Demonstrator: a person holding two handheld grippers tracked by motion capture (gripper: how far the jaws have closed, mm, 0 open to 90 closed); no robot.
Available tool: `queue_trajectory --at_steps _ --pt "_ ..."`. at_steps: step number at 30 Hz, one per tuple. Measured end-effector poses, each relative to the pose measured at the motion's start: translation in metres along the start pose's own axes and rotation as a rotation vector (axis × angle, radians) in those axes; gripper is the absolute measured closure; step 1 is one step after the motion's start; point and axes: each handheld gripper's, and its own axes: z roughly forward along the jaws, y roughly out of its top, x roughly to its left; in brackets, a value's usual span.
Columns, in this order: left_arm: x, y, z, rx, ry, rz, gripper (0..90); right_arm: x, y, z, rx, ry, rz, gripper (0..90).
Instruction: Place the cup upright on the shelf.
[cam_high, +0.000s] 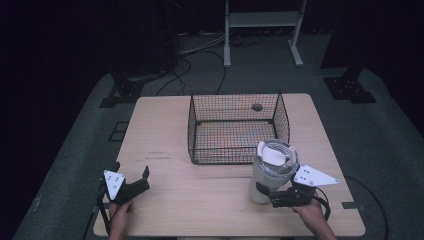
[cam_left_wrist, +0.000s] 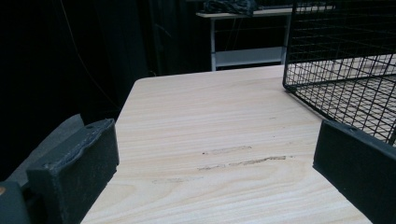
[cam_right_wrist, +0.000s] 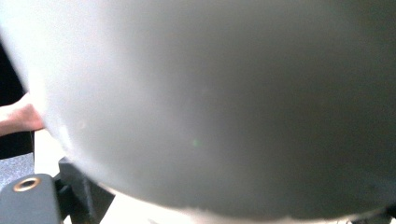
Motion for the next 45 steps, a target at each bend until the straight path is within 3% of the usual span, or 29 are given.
queue_trajectory --at_steps 4,20,33,45 --pt "0.0 0.0 0.0 0.002 0.0 0.0 0.0 0.0 0.015 0.001 -0.006 0.023 -0.005 8.6" --pt "0.0 0.0 0.0 0.0 0.0 -0.003 0.0 -0.007 0.055 0.012 -0.03 0.039 -0.023 8.6" --pt "0.0 0.0 0.0 -0.003 -0.002 -0.003 0.0 -0.015 0.096 0.027 -0.074 0.062 -0.017 8.6" --pt "0.0 0.0 0.0 -0.003 -0.003 -0.008 0.0 -0.025 0.125 0.047 -0.073 0.065 -0.028 8.5"
